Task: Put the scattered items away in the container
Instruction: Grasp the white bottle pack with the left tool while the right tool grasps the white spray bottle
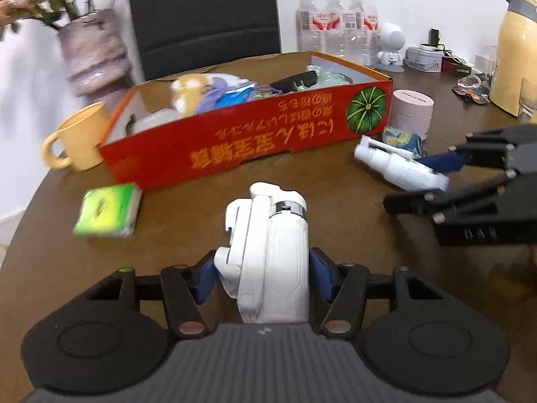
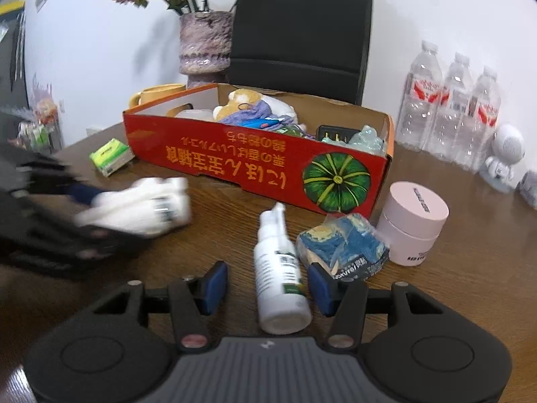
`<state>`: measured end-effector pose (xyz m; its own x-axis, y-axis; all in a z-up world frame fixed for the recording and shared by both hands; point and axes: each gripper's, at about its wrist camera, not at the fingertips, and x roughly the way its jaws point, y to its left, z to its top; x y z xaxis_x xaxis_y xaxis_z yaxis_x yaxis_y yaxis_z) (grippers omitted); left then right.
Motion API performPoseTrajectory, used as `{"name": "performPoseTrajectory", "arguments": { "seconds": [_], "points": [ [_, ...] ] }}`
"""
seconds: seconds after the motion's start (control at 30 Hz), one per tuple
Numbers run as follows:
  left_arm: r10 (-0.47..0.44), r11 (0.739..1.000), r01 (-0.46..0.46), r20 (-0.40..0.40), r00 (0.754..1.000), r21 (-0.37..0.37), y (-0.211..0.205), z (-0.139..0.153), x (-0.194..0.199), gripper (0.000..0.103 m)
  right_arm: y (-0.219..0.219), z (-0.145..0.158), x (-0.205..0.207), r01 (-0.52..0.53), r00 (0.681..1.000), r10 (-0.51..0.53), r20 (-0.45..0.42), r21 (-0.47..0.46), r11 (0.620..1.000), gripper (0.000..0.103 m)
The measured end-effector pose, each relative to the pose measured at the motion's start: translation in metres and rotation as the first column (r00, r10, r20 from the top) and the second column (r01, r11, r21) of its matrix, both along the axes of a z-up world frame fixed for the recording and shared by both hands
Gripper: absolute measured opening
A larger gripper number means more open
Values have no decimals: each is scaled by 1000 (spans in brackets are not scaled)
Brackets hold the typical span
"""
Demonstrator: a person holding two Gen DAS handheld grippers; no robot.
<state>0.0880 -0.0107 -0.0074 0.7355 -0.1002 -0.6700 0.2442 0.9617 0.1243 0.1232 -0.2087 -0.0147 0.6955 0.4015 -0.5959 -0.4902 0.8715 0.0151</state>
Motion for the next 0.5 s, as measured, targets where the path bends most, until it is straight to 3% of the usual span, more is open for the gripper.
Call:
{"name": "performPoseTrajectory", "arguments": {
  "seconds": [0.07,0.1,0.13,0.23,0.3,0.37,0.5],
  "points": [
    [-38,999,38,-4,999,-23,2,-1,-7,87,1,2,-2,-9,1000,9,2,9,1000,43],
    [-40,999,40,6,999,-21,3,-2,-7,87,1,3,-4,-13,1000,13,3,13,1000,32],
    [-27,1000,27,17,1000,-8,2,-2,-5,87,2,4,-5,-17,1000,17,4,18,1000,27],
    [10,1000,-10,54,999,-5,2,-3,3,81,3,8,-9,-30,1000,30,8,31,999,27],
    [30,997,-28,25,999,-78,9,-3,10,58,4,10,-11,-39,999,38,10,40,998,27],
    [45,990,-45,1,999,-135,15,-5,13,56,8,7,-7,-27,1000,27,-15,34,999,30],
    [63,993,-60,20,998,-103,14,-7,8,57,20,1,-5,-4,999,4,-32,-5,1000,34]
  ]
}}
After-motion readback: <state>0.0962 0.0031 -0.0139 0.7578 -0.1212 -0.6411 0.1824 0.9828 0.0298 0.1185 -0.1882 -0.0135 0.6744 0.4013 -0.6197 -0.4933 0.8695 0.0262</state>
